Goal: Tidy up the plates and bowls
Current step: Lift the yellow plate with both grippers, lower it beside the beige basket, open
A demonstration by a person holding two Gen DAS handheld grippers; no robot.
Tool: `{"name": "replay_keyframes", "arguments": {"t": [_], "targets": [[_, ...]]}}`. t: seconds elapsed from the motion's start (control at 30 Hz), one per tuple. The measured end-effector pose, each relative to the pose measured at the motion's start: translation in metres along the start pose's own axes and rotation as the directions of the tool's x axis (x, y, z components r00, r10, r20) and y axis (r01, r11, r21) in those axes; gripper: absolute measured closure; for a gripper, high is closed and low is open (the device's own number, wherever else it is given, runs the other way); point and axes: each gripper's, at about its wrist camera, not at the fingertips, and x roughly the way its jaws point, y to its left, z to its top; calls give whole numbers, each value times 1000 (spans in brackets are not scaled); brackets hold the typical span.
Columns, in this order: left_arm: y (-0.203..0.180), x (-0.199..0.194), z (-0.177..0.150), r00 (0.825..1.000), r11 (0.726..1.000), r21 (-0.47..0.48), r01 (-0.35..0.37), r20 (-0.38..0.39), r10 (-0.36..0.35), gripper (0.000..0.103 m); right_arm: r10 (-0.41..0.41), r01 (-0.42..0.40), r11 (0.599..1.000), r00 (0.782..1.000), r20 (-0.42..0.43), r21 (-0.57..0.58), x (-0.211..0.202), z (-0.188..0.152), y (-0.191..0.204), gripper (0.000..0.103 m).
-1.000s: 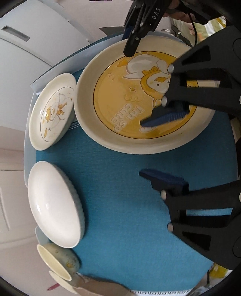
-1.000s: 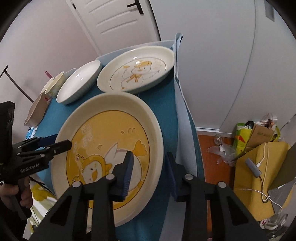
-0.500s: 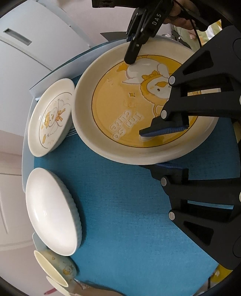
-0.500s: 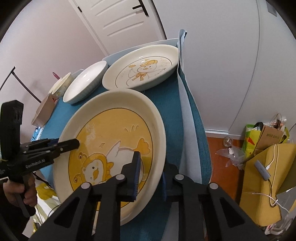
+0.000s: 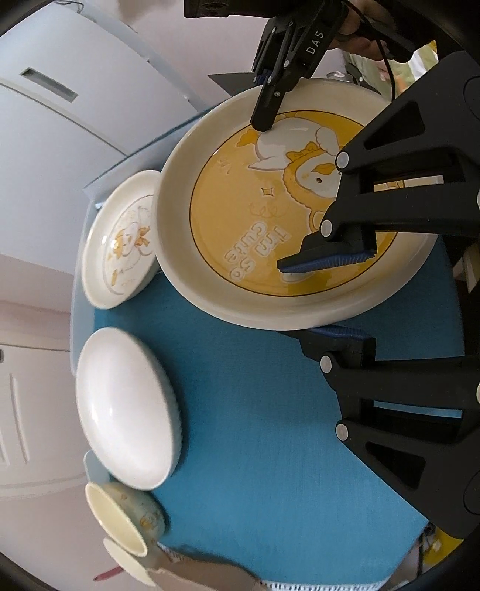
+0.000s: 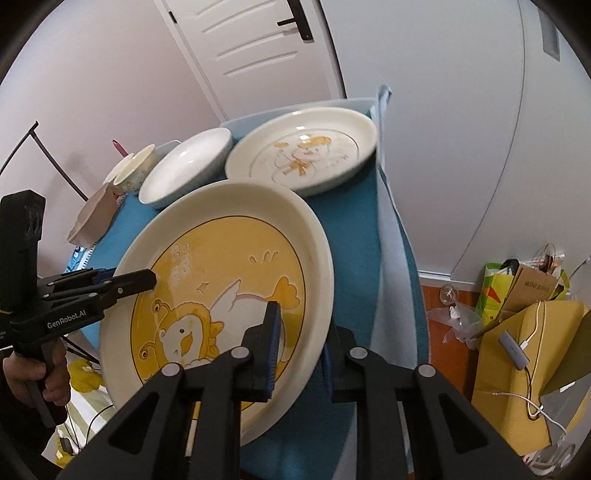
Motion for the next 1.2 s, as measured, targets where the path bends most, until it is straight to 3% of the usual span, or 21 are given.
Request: {"name": "replay_keyframes", "arguments": {"t": [0.33, 0.6, 0.93, 1.2], "targets": [[56, -71, 4, 998, 999, -25, -26, 55, 28, 80, 16, -13, 999, 998, 62, -49, -20, 29, 69, 85], [139, -105, -9, 997, 998, -29, -63, 47, 64, 80, 39, -35, 997, 997, 61, -62, 8, 40, 155, 85], [245, -94, -33, 998, 998, -25, -65, 17, 65, 80, 50, -50, 999, 999, 2, -19, 81, 26, 232, 85], [279, -67, -43, 1000, 999, -44, -29, -6, 29, 80, 18, -18, 1000, 1000, -8, -2, 122, 12, 252, 85]]}}
